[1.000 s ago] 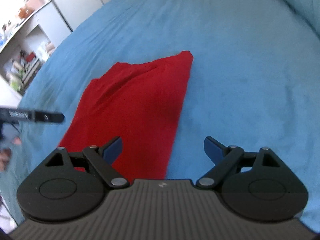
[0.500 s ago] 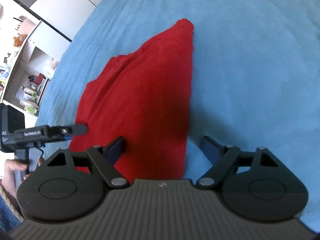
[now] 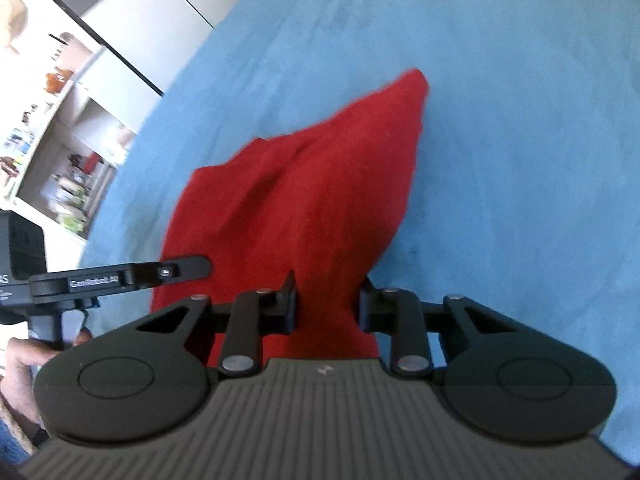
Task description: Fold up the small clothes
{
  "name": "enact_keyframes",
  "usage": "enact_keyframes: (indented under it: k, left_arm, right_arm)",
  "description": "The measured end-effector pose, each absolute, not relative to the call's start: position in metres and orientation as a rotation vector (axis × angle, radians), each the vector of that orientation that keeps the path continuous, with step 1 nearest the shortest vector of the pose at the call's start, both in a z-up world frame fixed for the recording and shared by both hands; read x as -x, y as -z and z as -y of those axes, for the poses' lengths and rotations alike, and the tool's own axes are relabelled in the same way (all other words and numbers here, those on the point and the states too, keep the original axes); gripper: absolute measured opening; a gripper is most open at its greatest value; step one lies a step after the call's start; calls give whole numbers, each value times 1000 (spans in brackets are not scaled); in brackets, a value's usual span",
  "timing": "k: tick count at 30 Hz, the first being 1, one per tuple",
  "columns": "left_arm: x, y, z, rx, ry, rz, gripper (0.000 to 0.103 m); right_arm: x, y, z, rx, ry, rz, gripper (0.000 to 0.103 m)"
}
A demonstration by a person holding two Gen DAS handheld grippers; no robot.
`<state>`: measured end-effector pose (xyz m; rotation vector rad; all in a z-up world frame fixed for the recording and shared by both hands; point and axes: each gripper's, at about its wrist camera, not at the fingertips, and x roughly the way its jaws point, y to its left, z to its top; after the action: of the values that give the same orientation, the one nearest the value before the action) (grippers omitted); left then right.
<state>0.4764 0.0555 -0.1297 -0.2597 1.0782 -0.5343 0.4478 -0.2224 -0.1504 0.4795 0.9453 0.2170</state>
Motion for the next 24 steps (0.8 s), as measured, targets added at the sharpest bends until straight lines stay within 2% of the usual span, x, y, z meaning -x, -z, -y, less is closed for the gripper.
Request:
enact_keyframes:
  k: [7,12,16,22,24]
  left_arm:
    - [-410,88,-22,237,611,-1034,24]
    - [-357,84,10,231,669,-1017,24]
    - [-332,109,37,197,690,-1058,24]
    - [-319,141,51,98,617,-1075,25]
    - [-321,146,49,79,598,-1080,34]
  right_arm:
    - [-387,95,240,-427,-261,-867,42]
    - [-314,78,273,-436,-268,-841,42]
    - [-270,93,292,-462,-232,-848,42]
    - [-243,148,310,-475,-170,-886,42]
    - [-237,159,316,-479,-163,-882,48]
